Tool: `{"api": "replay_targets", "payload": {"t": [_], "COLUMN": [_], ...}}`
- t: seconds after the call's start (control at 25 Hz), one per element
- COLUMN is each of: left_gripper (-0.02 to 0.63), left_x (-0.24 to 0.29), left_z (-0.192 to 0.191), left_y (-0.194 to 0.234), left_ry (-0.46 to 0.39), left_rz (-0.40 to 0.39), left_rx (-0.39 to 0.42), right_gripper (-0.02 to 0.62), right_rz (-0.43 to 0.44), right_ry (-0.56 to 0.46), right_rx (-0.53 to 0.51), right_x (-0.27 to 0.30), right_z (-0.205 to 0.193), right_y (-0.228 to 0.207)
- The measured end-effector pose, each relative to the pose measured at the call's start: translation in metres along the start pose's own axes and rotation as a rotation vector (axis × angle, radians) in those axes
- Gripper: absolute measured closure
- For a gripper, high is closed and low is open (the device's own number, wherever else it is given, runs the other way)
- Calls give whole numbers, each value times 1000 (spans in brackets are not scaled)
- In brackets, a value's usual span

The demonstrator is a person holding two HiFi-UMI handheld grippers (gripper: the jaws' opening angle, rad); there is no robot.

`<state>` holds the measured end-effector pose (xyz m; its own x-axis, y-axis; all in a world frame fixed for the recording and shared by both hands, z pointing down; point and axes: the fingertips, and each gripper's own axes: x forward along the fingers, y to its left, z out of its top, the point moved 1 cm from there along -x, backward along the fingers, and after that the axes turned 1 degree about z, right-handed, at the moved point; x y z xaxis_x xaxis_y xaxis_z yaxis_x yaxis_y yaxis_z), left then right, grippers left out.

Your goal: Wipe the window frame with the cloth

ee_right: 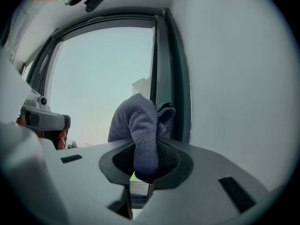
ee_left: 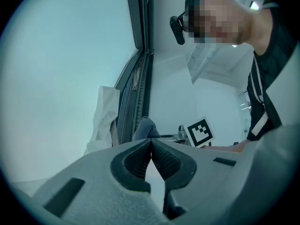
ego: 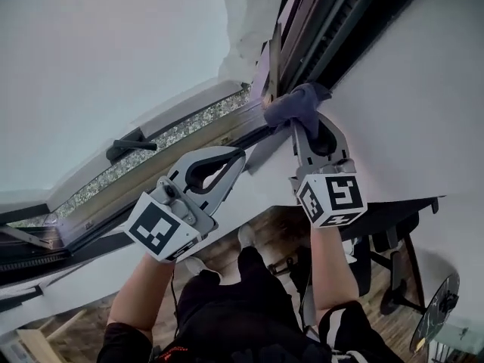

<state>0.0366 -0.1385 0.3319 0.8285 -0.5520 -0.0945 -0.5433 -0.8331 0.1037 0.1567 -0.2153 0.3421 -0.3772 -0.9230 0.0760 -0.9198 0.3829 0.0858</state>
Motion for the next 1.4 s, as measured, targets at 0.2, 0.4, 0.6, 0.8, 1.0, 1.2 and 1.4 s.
{"api": "replay_targets", "payload": {"t": [0.2,0.4,0.6,0.8,1.0,1.2,1.4], "left_gripper": [586,586,586,586,586,586,586], "left_x": [-5,-8,-12,-10,-8,-10,-12], "left_z": [44,78,102,123,135,144,151], "left_y": [-4,-5,-1,5,7,14,20], "left_ry": [-73,-132,-155,-191,-214,-236,-256], "left_rz": [-8,-14,-7,-7,-15,-12,-9], "left_rx": [68,124,153,195,214,224,227], "right_gripper": [535,535,535,535,535,535,535], "right_rz": [-11,-20,-36,-66,-108,-146,-183], "right_ry": [-91,-178,-236,-276,-300,-306,-302], "right_rx": [-94,-225,-303,-353,-446,-509,-544], "right_x": [-5,-4,-3,-1,1,5,7], "right_z": [73,141,190,229,259,279,292], "right_y": [4,9,9,2,5,5,-3]}}
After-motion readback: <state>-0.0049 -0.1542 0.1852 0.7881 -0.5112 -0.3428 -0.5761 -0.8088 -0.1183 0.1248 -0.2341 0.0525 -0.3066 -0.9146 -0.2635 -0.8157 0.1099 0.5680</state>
